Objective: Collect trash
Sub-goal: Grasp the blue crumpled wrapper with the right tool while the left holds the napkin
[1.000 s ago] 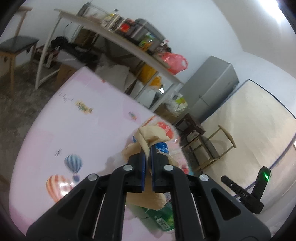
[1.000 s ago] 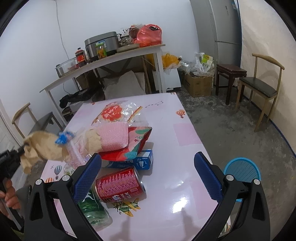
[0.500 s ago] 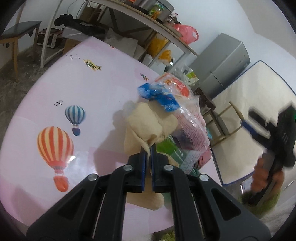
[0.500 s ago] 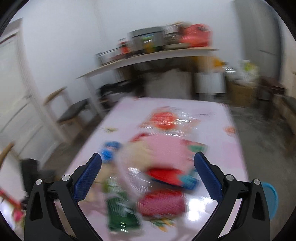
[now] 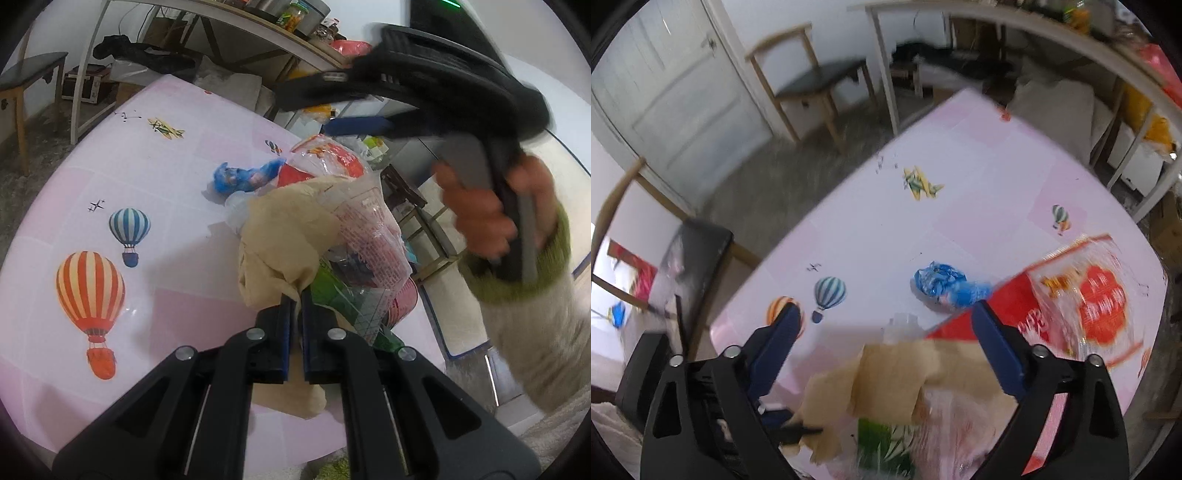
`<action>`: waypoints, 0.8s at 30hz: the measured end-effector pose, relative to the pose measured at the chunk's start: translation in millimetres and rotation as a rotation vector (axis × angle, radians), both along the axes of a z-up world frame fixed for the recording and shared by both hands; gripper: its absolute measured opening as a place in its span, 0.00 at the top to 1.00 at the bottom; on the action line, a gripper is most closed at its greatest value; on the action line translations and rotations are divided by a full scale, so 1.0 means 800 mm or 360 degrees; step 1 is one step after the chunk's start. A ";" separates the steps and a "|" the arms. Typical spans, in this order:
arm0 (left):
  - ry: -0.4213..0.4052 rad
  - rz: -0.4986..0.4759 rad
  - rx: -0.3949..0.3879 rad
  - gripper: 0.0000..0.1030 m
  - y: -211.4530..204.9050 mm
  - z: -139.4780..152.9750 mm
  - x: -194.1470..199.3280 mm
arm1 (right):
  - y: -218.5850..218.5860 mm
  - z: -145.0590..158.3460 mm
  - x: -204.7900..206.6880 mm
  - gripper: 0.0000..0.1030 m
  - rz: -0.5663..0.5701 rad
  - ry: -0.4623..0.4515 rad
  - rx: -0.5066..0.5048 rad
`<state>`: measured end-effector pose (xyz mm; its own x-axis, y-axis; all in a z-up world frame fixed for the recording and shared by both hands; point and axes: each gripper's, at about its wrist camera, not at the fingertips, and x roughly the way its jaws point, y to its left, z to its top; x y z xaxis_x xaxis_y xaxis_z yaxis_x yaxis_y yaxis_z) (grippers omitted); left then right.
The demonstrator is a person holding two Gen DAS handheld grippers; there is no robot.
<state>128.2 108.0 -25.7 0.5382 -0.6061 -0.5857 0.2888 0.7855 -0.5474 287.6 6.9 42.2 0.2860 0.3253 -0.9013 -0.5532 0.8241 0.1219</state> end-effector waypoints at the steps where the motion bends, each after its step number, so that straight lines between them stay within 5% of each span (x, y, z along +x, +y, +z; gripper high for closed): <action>1: 0.0002 -0.0003 -0.0001 0.97 -0.001 -0.001 0.000 | 0.009 -0.004 0.014 0.14 0.0031 0.0033 -0.0045; 9: 0.0036 -0.0022 -0.0033 0.97 -0.001 -0.009 0.004 | 0.030 -0.044 0.085 0.15 0.0262 0.0156 -0.0427; 16: 0.0036 -0.0020 -0.0042 0.97 0.001 -0.009 0.009 | 0.054 -0.119 0.107 0.16 0.0566 0.0430 -0.0695; 20: 0.0043 -0.0020 -0.0040 0.97 0.002 -0.010 0.010 | 0.060 -0.145 0.112 0.30 0.0599 0.0449 -0.0809; 24: 0.0042 -0.0013 -0.0042 0.97 0.003 -0.009 0.008 | 0.054 -0.158 0.120 0.55 0.0546 0.0493 -0.0810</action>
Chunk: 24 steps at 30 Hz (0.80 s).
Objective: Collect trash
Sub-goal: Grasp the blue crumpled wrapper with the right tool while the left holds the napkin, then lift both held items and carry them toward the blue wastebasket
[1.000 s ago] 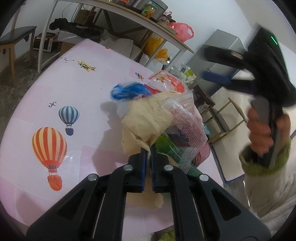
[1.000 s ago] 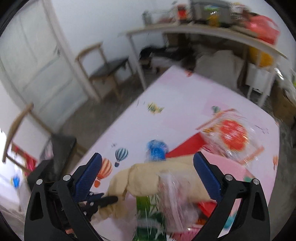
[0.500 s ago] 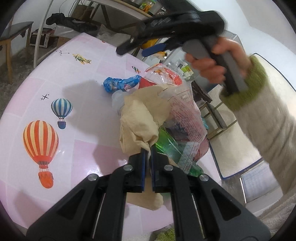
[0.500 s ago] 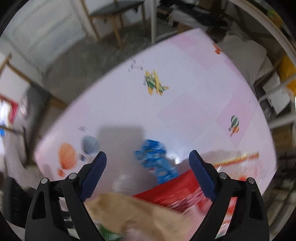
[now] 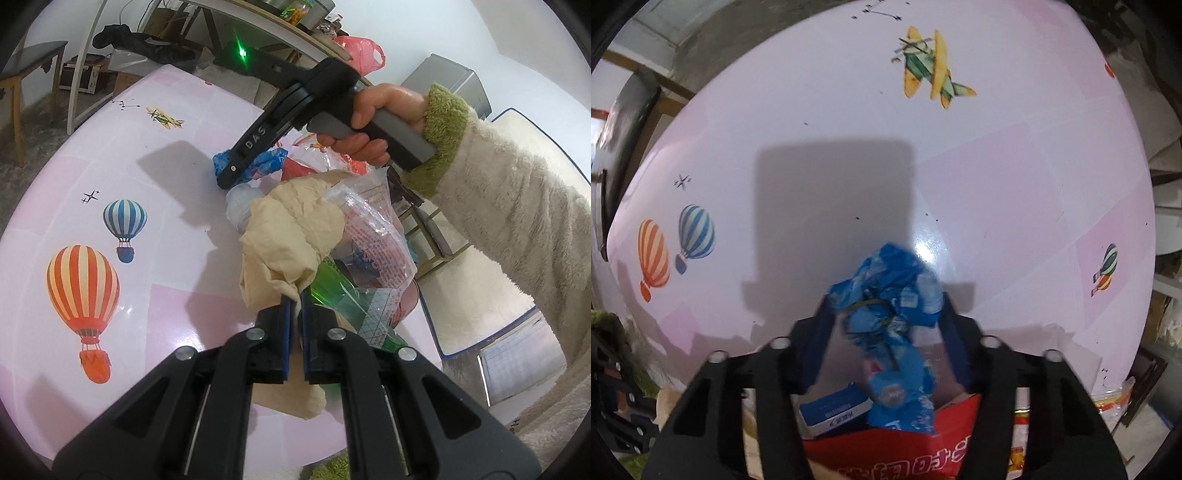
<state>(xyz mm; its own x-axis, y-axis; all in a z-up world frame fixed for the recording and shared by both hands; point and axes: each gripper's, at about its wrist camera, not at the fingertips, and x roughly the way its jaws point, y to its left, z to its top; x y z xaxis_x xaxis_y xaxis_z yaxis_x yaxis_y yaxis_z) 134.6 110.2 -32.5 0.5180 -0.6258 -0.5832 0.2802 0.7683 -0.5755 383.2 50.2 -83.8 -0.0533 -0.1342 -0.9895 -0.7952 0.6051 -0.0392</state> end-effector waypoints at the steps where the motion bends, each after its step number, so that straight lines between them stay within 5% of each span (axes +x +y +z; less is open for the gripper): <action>1: -0.0004 0.0000 -0.0002 0.97 0.000 0.001 0.000 | -0.001 0.000 0.000 0.60 -0.0008 -0.0001 0.0008; 8: -0.0092 -0.0007 -0.0009 0.97 -0.004 0.020 0.005 | -0.040 0.079 0.001 0.69 -0.0216 -0.0213 0.0345; 16: -0.0380 0.0025 -0.0005 0.99 -0.009 0.083 0.024 | -0.177 0.271 -0.073 0.70 -0.0660 -0.0883 0.0951; 24: -0.0699 0.0042 -0.0071 0.99 -0.042 0.156 0.050 | -0.324 0.305 -0.217 0.70 -0.1086 -0.1156 0.1214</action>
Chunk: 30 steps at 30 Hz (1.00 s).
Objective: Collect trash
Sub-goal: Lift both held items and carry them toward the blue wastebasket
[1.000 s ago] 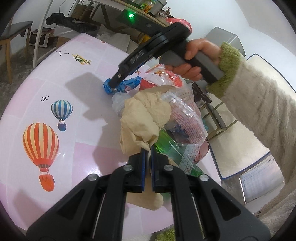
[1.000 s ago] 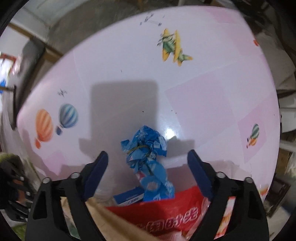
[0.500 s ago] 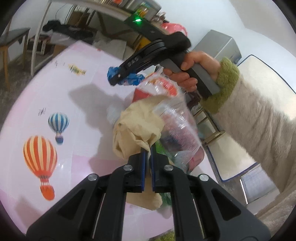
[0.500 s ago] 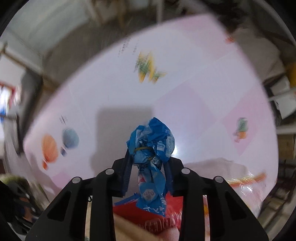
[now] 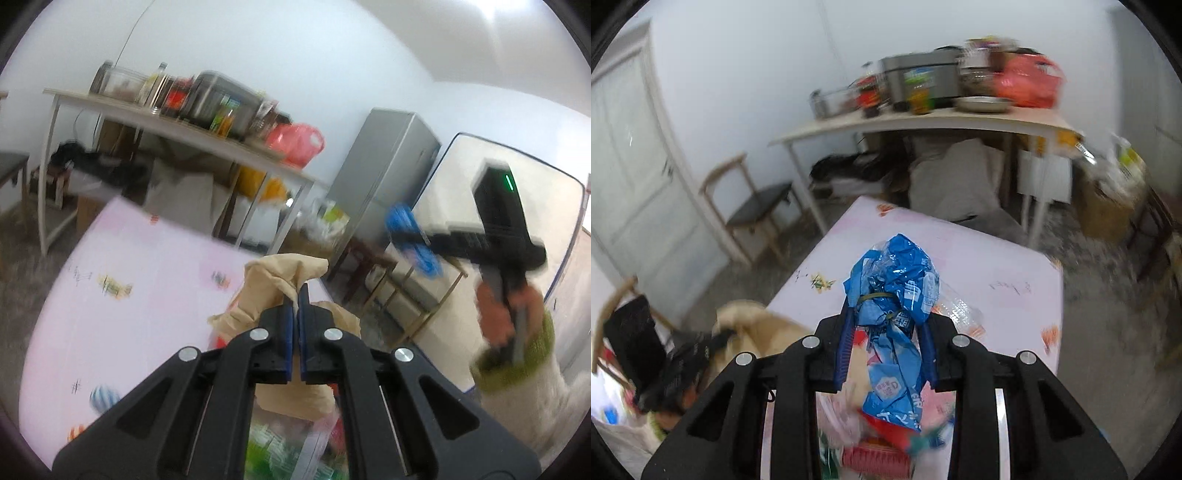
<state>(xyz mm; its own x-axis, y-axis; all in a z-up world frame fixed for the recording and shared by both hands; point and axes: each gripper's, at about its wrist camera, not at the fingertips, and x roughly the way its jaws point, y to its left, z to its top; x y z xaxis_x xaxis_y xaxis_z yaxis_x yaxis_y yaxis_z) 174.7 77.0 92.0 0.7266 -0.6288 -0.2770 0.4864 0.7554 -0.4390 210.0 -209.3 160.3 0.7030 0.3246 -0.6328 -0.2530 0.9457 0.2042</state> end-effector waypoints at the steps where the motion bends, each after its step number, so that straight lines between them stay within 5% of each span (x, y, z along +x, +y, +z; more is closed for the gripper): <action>1: -0.0021 0.0002 -0.0003 0.99 -0.005 0.005 0.002 | -0.020 -0.003 -0.018 0.70 -0.0050 -0.0005 0.0055; 10: -0.0258 0.0043 -0.0081 0.99 -0.037 0.070 -0.003 | -0.116 -0.062 -0.095 0.70 -0.0335 0.0086 0.0418; 18: -0.0503 0.0170 -0.0165 0.99 -0.002 0.137 -0.062 | -0.106 -0.067 -0.127 0.70 -0.0303 0.0069 0.0473; 30: -0.0545 0.0395 -0.0193 0.99 0.069 0.175 -0.145 | -0.055 -0.057 -0.145 0.70 -0.0111 0.0048 0.0545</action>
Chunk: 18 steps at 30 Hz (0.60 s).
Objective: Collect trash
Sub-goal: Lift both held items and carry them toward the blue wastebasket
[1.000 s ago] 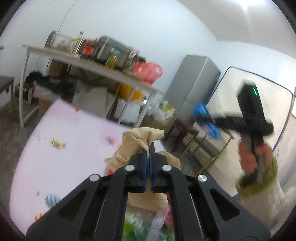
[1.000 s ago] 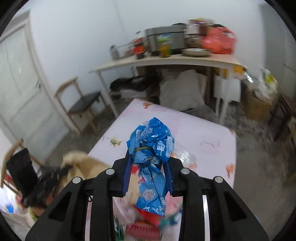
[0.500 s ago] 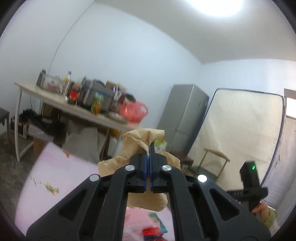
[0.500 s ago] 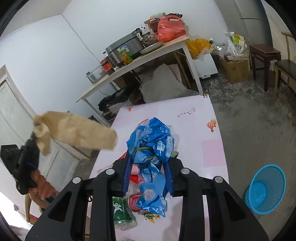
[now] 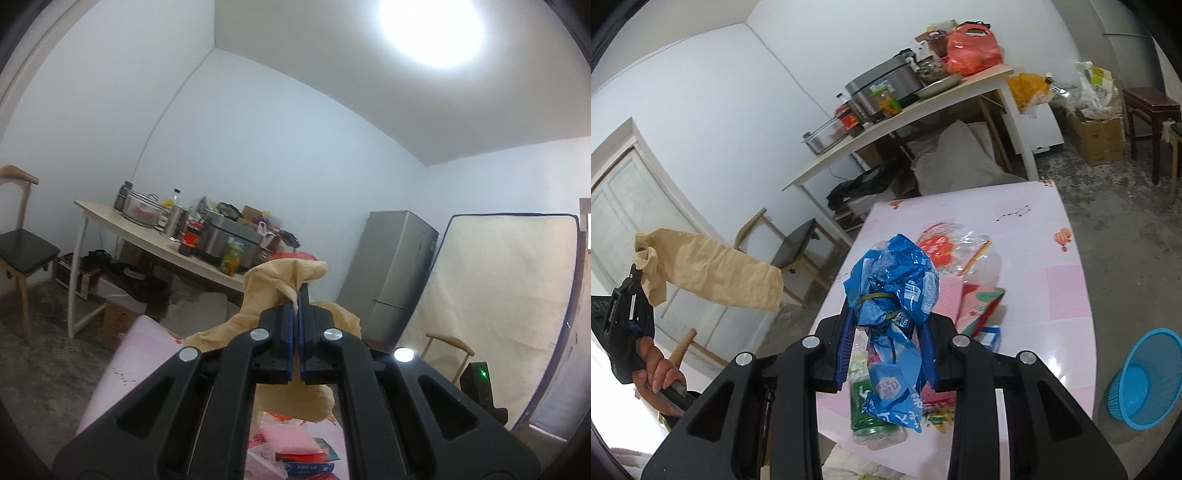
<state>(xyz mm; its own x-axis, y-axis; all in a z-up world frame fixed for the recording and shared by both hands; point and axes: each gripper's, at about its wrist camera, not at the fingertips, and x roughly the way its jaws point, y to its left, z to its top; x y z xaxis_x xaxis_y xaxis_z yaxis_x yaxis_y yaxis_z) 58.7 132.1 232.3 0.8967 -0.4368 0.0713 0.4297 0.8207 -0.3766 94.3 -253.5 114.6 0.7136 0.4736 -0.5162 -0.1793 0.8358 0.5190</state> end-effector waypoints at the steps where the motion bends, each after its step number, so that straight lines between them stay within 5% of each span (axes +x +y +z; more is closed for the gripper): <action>1: 0.0000 0.0016 0.0005 0.99 0.004 0.001 -0.005 | 0.002 0.000 -0.001 0.70 0.0005 -0.0002 0.0000; 6: 0.0060 0.0062 0.0029 0.99 0.017 -0.012 -0.021 | 0.012 0.001 -0.007 0.70 0.0038 -0.0018 0.0002; 18: 0.0559 0.0132 0.0114 0.99 0.045 -0.134 0.020 | 0.023 -0.013 -0.007 0.70 0.0058 0.0028 0.0005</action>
<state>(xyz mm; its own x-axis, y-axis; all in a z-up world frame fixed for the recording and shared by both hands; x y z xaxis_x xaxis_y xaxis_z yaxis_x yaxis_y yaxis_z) 74.4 167.9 124.7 0.8936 -0.3545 -0.2753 0.2156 0.8770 -0.4295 88.8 -235.1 104.4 0.6866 0.5008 -0.5270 -0.2001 0.8271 0.5252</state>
